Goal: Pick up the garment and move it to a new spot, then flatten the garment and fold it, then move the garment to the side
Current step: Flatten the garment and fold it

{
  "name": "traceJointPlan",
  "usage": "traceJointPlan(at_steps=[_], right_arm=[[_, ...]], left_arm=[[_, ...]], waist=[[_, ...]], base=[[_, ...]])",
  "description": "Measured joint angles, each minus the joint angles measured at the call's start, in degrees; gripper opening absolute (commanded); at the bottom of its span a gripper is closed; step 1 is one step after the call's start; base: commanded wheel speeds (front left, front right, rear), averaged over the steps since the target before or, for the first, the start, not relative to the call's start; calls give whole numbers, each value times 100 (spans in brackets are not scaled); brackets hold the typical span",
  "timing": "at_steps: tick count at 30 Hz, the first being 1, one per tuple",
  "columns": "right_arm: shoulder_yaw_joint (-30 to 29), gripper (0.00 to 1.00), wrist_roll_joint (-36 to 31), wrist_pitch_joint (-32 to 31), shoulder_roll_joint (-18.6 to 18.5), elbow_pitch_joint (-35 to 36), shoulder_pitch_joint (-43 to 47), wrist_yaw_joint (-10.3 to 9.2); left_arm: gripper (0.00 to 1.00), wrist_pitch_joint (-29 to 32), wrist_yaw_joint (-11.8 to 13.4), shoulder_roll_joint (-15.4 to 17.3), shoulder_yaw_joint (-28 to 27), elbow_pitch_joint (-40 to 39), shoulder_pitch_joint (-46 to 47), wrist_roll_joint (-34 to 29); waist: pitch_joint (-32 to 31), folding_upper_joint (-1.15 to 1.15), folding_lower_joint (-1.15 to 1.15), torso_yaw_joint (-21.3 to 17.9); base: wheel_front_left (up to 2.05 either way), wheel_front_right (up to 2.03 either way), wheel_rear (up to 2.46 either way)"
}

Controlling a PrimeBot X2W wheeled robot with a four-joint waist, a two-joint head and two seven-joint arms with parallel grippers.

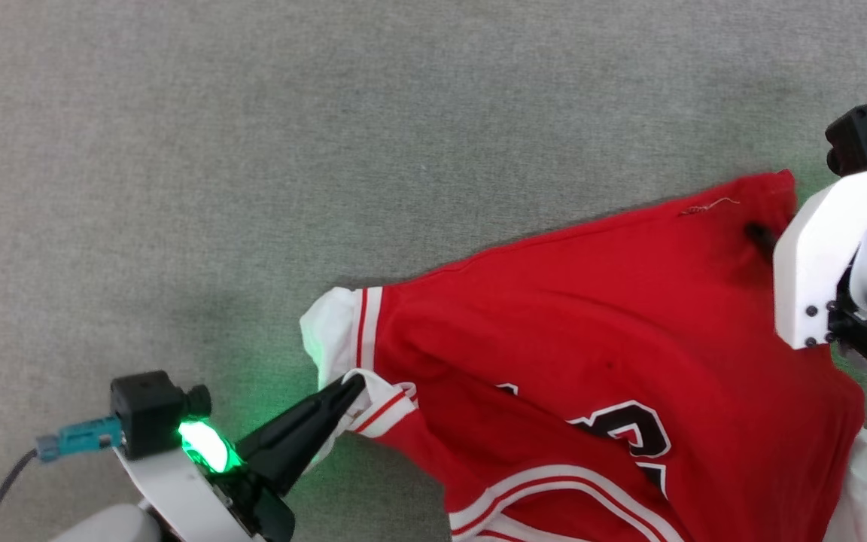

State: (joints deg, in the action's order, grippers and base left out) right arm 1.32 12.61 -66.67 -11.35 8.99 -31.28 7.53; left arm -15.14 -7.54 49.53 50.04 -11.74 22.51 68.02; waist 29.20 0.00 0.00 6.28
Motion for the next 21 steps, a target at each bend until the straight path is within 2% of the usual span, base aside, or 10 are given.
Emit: traceJointPlan(at_steps=[3,7,13,17,21], right_arm=[[-127,0,-70,474,157,-30,-58,0],[-647,0,-276,1039,506,-192,-400,0],[-1221,0,-676,1978,792,-559,-1339,0],[-1314,0,-1000,2611,845,-961,-2181,0],[-1526,0,-1135,3343,843,-1457,-3262,0]], left_arm=[[0,0,0,115,16,-54,141,122],[0,0,1,430,5,-166,611,367],[0,105,0,876,199,-212,2009,1051],[0,567,0,840,-67,366,3265,1828],[0,1238,1,600,-522,1127,4465,2363]], waist=[[-7,0,0,-74],[-44,0,0,-189],[-59,0,0,-412],[21,0,0,-563],[186,0,0,-700]], base=[[0,0,0],[0,0,0],[0,0,0],[0,0,0],[0,0,0]])
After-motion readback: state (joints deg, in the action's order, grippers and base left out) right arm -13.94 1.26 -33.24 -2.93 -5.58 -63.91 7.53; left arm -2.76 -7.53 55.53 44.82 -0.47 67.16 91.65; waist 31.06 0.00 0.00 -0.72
